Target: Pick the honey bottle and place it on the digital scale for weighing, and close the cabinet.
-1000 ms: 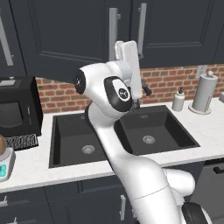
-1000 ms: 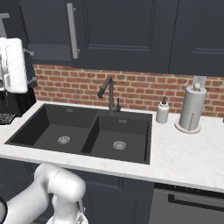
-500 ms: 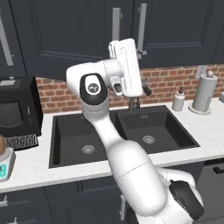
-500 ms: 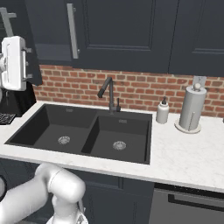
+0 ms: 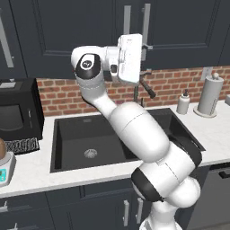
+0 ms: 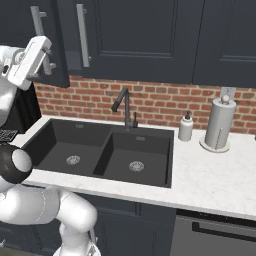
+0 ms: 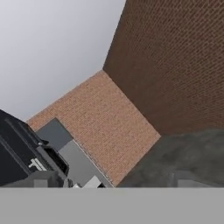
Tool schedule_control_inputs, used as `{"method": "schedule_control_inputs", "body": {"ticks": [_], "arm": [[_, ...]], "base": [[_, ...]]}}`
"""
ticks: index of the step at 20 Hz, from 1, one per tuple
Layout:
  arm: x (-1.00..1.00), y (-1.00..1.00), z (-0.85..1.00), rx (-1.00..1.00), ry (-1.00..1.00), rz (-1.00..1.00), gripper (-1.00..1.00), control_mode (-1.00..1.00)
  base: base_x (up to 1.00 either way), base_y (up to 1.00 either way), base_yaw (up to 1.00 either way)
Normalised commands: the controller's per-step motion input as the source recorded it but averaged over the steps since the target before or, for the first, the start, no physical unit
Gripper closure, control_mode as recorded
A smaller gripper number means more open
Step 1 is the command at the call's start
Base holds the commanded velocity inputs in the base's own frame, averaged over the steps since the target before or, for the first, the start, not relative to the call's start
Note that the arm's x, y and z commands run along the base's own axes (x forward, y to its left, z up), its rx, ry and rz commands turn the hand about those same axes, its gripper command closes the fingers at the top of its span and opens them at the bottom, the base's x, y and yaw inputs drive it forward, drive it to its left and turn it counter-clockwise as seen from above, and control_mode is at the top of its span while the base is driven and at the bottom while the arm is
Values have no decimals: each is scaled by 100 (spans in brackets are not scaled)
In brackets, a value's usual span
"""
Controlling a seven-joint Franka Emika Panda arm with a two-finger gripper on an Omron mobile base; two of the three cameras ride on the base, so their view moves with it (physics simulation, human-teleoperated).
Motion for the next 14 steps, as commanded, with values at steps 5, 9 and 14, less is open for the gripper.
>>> {"method": "schedule_control_inputs", "body": {"ticks": [5,9,14], "arm": [[54,-28,0,13,49,17,-100,-100],[55,-30,0,13,35,23,-100,-100],[63,-34,-5,9,16,24,-100,-100]], "base": [[0,0,0],[0,0,0],[0,0,0]]}}
